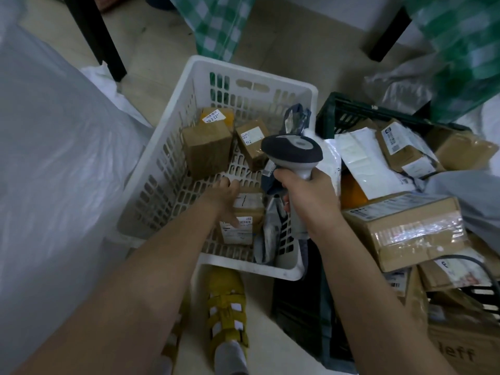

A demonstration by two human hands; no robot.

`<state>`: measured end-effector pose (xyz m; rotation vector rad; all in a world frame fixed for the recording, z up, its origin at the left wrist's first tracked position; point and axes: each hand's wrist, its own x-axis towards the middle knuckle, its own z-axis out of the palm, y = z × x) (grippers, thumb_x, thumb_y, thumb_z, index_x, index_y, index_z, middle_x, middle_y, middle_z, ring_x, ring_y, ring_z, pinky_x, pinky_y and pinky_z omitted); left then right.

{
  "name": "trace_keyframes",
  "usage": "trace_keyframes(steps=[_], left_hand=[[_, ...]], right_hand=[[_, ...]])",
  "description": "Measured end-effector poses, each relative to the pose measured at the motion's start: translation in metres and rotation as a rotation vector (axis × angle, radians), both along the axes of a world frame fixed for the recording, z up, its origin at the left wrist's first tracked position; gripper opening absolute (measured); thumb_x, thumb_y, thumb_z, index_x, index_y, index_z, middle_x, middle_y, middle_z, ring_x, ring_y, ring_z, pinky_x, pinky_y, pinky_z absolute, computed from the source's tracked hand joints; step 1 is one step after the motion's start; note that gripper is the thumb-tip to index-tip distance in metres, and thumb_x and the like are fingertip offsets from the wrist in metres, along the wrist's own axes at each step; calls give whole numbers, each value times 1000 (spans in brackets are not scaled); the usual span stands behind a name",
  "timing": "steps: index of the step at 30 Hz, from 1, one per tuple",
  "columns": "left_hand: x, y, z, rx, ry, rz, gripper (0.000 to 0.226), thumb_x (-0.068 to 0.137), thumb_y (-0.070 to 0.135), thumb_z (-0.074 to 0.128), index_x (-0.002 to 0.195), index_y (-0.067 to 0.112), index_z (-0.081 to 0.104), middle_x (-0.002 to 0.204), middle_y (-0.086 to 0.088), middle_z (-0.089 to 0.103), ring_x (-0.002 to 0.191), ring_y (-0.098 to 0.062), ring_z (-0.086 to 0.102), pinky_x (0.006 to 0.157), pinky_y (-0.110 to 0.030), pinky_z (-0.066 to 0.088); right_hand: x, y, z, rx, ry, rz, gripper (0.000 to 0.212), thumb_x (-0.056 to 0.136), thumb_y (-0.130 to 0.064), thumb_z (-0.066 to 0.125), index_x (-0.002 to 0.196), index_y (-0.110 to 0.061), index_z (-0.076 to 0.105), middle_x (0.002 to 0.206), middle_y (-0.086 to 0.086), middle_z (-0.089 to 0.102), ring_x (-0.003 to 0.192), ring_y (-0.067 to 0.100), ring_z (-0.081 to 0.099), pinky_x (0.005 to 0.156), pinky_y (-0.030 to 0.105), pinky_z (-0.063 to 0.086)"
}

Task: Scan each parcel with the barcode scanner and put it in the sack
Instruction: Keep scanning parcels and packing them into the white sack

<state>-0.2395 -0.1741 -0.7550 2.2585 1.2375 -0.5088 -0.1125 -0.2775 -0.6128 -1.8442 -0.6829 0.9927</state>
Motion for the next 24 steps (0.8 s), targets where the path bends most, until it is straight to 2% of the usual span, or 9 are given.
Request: trace_keyframes(steps=[3,7,12,14,16,18,21,23,24], left_hand=[[-11,-1,7,-1,-66,192,92,64,47,84,130,18,27,133,-12,30,126,-33,34,93,-42,41],[-28,-3,37,32,-216,468,95,66,48,82,135,23,23,139,-14,26,130,-36,28,97,-45,37],[-42,-24,95,-5,-325,624,97,70,62,73,141,22,21,144,-16,24,134,-38,26,105,-45,32],[-45,-40,120,-32,-346,638,97,70,65,70,142,24,21,145,-15,24,135,-37,27,105,-45,31],[-48,-59,146,-67,-380,648,100,70,69,68,145,25,18,148,-14,22,137,-37,24,107,-45,29],[-53,-79,171,-99,-444,666,103,70,71,66,148,27,16,150,-12,19,138,-37,23,109,-47,28],[-63,-108,209,-164,-541,713,103,70,74,62,150,28,16,153,-10,19,139,-34,27,110,-45,28],[-73,-128,229,-206,-588,734,108,67,80,59,151,27,19,156,-7,20,139,-31,30,112,-44,29],[-79,-138,236,-235,-613,748,112,61,84,58,151,27,23,156,-6,25,138,-30,34,112,-47,30]], right_hand=[[-3,2,-3,2,11,29,11,83,-19,68,84,-9,62,63,8,54,57,16,49,57,33,41],[-9,-1,1,3,-2,18,18,84,-17,67,90,0,64,67,13,54,60,19,49,58,34,40],[-24,-21,19,2,84,-14,15,84,-20,68,77,-9,60,54,2,53,51,13,50,52,27,42],[-30,-34,33,23,127,-56,13,85,-21,68,90,-10,65,65,1,60,58,14,53,50,23,44],[-32,-49,50,48,145,-83,27,86,-23,66,109,-8,62,80,6,61,66,16,54,42,14,42],[-32,-67,69,88,119,-111,26,89,-23,64,111,-11,57,86,6,59,70,16,54,39,12,39],[-30,-95,94,152,61,-167,29,88,-23,66,113,-13,56,100,8,63,83,21,58,56,18,50],[-29,-116,107,163,44,-242,45,85,-24,70,124,-12,53,114,10,63,97,27,61,76,37,56],[-29,-127,113,158,45,-278,50,84,-25,70,128,-11,51,117,10,62,100,28,61,77,40,55]])
